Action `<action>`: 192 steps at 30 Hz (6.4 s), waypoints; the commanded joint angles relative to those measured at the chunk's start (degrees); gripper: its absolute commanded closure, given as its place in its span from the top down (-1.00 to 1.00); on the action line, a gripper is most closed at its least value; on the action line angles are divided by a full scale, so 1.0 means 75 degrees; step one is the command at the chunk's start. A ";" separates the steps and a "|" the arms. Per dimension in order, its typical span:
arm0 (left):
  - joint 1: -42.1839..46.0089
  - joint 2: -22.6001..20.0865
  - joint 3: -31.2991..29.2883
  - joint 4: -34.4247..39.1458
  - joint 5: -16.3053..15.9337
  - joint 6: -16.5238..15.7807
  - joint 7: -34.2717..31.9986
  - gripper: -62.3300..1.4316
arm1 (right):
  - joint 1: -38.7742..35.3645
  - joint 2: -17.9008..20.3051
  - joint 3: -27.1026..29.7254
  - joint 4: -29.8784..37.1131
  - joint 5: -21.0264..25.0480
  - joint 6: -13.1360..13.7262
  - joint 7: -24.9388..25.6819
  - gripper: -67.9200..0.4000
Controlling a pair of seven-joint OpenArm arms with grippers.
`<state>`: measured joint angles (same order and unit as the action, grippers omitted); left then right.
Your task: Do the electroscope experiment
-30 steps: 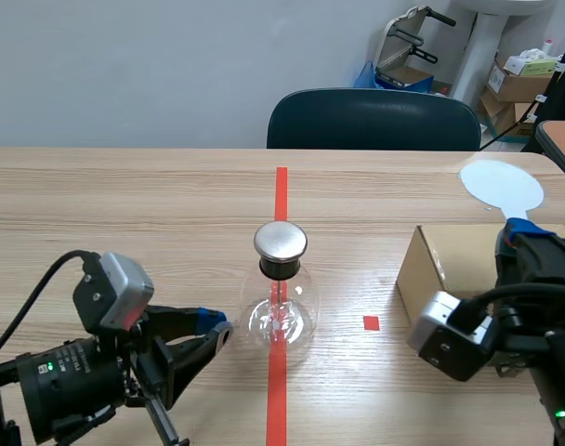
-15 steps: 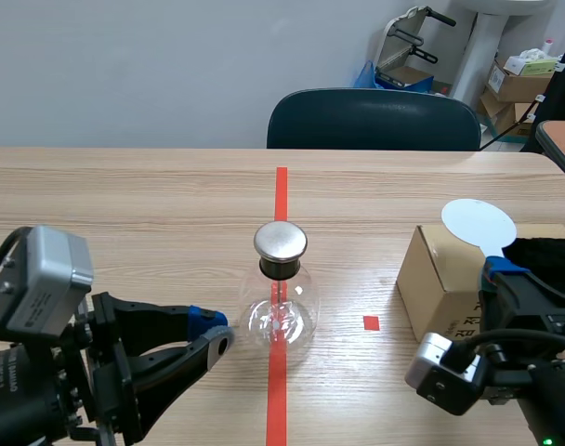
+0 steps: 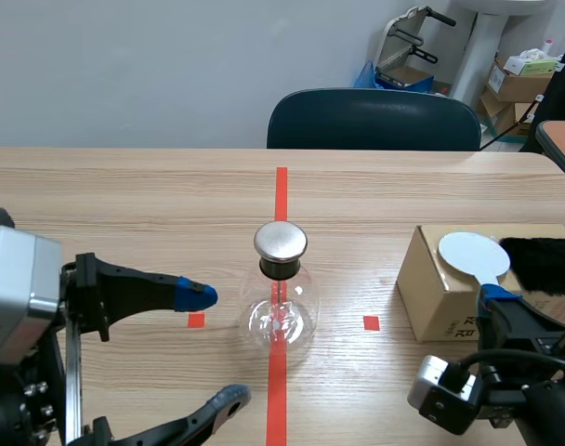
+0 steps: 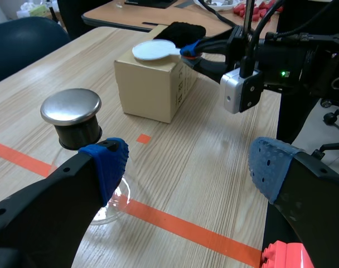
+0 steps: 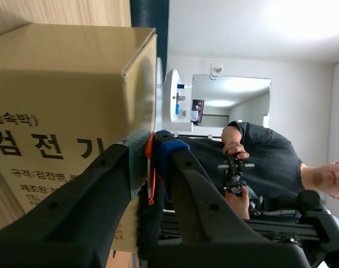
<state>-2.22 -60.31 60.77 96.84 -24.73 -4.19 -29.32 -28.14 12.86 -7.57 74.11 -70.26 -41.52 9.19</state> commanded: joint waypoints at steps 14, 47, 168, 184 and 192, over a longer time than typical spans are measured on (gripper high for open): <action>0.0041 -0.0749 -0.0020 0.0799 0.0047 -0.0035 -0.0035 0.52 | 0.0093 0.0105 0.0035 -0.0134 -0.0367 -0.0350 0.0035 -0.96; 0.0041 -0.0705 -0.0020 0.0799 0.0055 -0.0032 0.0321 0.52 | 0.0093 0.0125 0.0038 -0.0283 -0.0402 -0.0446 -0.0003 1.00; 0.0041 -0.0705 -0.0020 0.0799 0.0052 -0.0009 0.0458 0.52 | 0.0067 0.0122 0.0038 -0.0283 -0.0396 -0.0437 -0.0006 1.00; 0.0041 -0.0702 -0.0020 0.0799 0.0052 -0.0009 0.0460 0.52 | 0.0067 0.0122 0.0038 -0.0283 -0.0367 -0.0437 -0.0058 1.00; 0.0041 -0.0708 -0.0020 0.0799 0.0047 -0.0009 0.0481 0.52 | 0.0047 0.0122 0.0038 -0.0283 -0.0338 -0.0446 -0.0032 1.00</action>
<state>-2.22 -66.02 60.77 101.80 -24.05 -4.34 -25.06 -28.14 12.88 -7.57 71.61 -73.14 -41.54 8.97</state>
